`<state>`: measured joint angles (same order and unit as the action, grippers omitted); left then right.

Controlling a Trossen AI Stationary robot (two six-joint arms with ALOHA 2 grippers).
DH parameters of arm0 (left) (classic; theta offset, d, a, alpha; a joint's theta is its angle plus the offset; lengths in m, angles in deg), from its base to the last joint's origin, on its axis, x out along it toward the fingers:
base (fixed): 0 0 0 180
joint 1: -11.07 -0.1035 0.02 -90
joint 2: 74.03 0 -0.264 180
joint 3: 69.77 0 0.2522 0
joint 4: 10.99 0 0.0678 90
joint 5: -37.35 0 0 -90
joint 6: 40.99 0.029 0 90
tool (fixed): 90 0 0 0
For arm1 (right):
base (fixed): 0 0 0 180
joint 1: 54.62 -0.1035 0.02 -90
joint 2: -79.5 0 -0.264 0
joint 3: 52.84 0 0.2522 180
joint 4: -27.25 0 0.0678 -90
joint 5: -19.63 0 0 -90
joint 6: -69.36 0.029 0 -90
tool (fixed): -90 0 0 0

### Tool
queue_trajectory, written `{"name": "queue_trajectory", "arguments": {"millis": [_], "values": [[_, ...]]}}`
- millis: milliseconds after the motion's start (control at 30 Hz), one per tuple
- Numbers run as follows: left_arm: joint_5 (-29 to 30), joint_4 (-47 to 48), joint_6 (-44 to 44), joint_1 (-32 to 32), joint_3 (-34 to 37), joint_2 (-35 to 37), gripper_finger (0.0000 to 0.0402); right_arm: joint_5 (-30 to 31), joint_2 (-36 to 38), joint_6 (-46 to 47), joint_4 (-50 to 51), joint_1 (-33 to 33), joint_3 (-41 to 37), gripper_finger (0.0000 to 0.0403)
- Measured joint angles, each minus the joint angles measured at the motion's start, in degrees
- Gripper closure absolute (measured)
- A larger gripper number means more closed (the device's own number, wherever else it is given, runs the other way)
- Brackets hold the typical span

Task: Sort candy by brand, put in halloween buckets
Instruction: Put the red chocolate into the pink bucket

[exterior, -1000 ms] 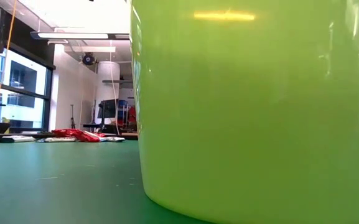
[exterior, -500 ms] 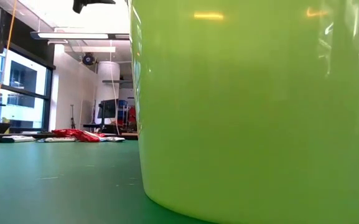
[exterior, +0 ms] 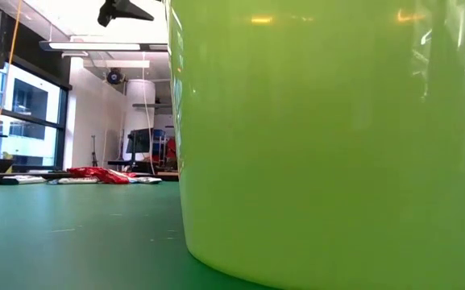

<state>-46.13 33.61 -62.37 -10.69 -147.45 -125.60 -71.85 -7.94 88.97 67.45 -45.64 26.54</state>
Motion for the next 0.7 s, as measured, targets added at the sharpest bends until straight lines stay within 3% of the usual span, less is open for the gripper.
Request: {"name": "queue_trajectory", "arguments": {"millis": [100,167,267,367,433,500,700], "values": [[1.01,1.82,0.23,0.0,0.0,-0.14,0.0177,0.59,0.05,-3.97,4.0,0.86,3.5,0.0167],[4.66,4.55,-2.83,-0.07,0.21,-1.21,0.0177,0.65,0.15,-4.66,7.11,1.6,6.06,0.0153],[7.9,15.74,-7.82,-3.64,0.87,-5.6,0.0177,1.82,0.17,-5.06,9.62,2.5,8.58,0.0149],[0.51,20.91,-7.81,-10.19,2.53,-12.73,0.0177,2.4,0.17,-5.72,9.65,3.43,9.59,0.0148],[-6.83,20.44,-3.32,-13.96,2.58,-18.16,0.0177,2.41,0.17,-5.62,9.37,3.92,9.71,0.0148],[-10.28,20.21,2.69,-16.37,2.51,-24.17,0.0177,2.41,0.17,-5.06,9.34,4.2,9.71,0.0148],[-8.36,30.0,19.8,-19.28,-0.86,-41.85,0.0177,2.32,0.17,-2.0,10.22,3.52,9.71,0.0148]]}}
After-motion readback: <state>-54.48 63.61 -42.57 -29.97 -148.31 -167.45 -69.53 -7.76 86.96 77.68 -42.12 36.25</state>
